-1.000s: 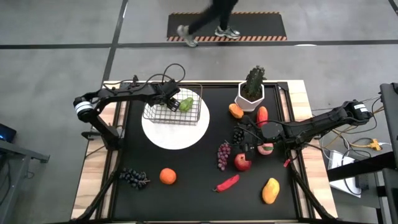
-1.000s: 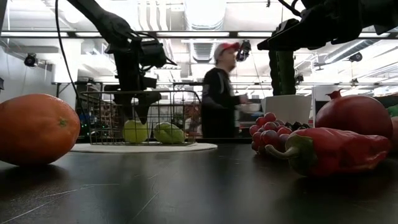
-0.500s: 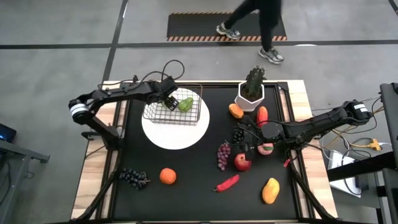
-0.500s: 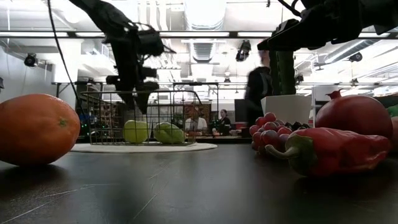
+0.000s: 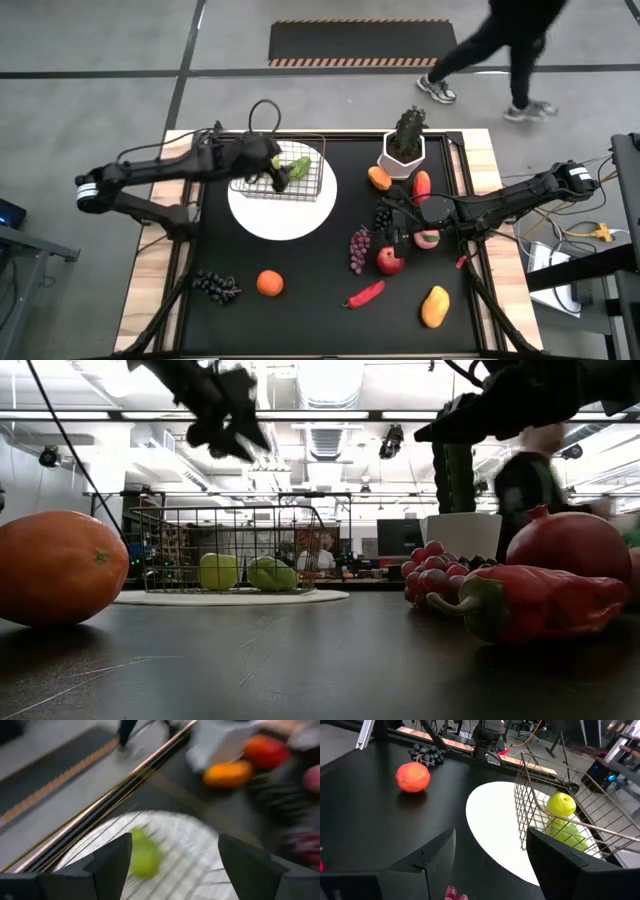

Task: Build produce basket
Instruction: Put the top black grapes in the gold wire basket

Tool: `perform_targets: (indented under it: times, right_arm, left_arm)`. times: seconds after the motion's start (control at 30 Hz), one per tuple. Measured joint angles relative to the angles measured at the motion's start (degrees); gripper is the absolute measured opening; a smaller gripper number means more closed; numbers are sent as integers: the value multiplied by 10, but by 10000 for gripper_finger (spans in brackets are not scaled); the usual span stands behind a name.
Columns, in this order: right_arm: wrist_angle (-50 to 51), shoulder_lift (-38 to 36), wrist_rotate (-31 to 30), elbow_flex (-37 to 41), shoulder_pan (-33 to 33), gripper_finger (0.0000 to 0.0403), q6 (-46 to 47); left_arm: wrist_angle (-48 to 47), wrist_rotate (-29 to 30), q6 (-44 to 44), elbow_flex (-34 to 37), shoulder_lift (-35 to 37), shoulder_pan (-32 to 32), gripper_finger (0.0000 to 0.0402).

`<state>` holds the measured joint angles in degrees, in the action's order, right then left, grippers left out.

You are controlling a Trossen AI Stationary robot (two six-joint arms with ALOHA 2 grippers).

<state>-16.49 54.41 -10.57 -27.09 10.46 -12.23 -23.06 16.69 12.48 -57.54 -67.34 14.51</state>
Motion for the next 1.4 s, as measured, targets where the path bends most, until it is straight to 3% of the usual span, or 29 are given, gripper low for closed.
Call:
perform_targets:
  times: [0.3,0.5,0.7,0.87,1.0,1.4]
  right_arm:
    - [1,1,4,0,0,228,180]
    - [11,1,7,0,0,228,331]
    - [17,1,43,-2,2,228,458]
    - [33,12,49,-38,15,228,504]
    - [114,40,46,-96,18,228,543]
    - [540,176,-8,-276,16,228,707]
  left_arm:
    - [249,-2,-97,80,26,-148,277]
    - [351,-1,-148,119,18,-183,277]
    - [371,1,-149,132,15,-184,277]
    - [371,0,-149,137,15,-184,277]
    - [372,1,-163,143,15,-184,277]
    - [375,0,-174,167,18,-184,277]
